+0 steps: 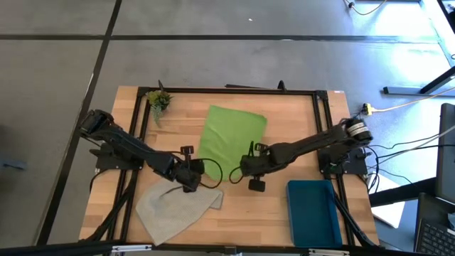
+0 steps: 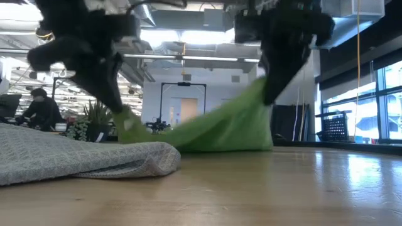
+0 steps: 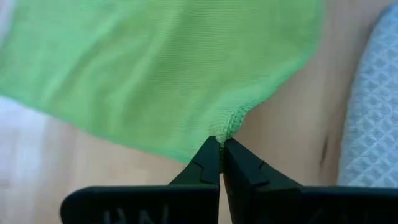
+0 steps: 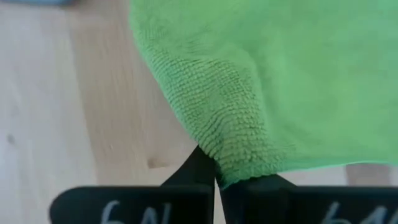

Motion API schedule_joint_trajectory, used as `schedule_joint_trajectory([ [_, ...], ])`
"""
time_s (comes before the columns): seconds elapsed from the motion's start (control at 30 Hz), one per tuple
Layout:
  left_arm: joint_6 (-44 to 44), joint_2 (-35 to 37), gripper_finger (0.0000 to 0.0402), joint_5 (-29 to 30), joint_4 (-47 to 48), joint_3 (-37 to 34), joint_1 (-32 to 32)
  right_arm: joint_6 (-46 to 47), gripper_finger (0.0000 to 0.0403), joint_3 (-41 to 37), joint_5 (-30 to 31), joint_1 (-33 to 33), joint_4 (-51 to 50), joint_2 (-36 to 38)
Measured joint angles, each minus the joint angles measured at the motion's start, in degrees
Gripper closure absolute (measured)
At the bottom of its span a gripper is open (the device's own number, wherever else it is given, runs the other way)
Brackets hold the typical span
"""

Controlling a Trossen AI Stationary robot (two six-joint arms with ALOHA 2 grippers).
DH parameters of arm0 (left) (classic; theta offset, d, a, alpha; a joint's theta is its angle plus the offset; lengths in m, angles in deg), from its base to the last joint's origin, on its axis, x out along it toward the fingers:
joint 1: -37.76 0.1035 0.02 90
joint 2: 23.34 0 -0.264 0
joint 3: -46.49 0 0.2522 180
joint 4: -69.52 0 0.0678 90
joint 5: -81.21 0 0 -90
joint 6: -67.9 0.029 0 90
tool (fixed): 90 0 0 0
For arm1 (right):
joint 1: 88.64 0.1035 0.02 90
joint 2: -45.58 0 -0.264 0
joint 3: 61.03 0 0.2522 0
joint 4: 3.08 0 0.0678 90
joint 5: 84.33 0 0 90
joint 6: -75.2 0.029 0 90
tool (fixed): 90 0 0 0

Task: Roll microfiber towels into tight, uniform cylinder then place into a basket
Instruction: Roll the green microfiber cloth

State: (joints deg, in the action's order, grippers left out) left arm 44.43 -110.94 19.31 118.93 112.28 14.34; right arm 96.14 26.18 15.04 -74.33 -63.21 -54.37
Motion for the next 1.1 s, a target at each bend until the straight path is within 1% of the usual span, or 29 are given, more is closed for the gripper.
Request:
schedule_joint_trajectory([
  [0.1,0.01,1.29,0.0401,2.85,6.83,4.33,0.04,-1.59,0.0397,0.02,2.11,-0.53,-0.08,3.72],
  [0.23,0.05,2.95,0.0401,8.6,16.53,10.79,0.65,-2.15,0.0397,0.02,6.29,-2.02,-1.45,8.59],
  [0.33,0.1,4.95,0.0401,13.24,21.38,15.21,2.09,-3.38,0.0397,0.02,10.38,-3.73,-2.42,12.03],
  [0.47,0.65,7.21,0.0401,17.78,25.13,20.34,5.16,-5.12,0.0397,0.02,13.62,-6.67,-2.42,15.58],
  [0.6,4.66,8.91,0.0401,23.99,26.67,24.77,9.14,-8.42,0.0397,0.02,15.43,-10.28,-1.86,18.38],
  [0.7,9.28,9.38,0.0401,29.36,26.96,27.46,12.93,-11.03,0.0397,0.02,17.72,-13.28,-0.93,20.54],
  [0.8,13.35,9.76,0.0401,30.43,26.7,29.88,17.4,-13.78,0.0397,0.02,19.91,-16.73,1.0,22.42],
  [0.93,15.09,9.67,0.0401,30.42,26.72,31.28,23.64,-18.33,0.0397,0.02,20.09,-21.21,5.72,23.85],
  [1.1,15.5,9.65,0.0401,30.14,26.26,31.37,30.48,-24.32,0.0396,0.04,17.19,-26.1,13.48,24.08],
])
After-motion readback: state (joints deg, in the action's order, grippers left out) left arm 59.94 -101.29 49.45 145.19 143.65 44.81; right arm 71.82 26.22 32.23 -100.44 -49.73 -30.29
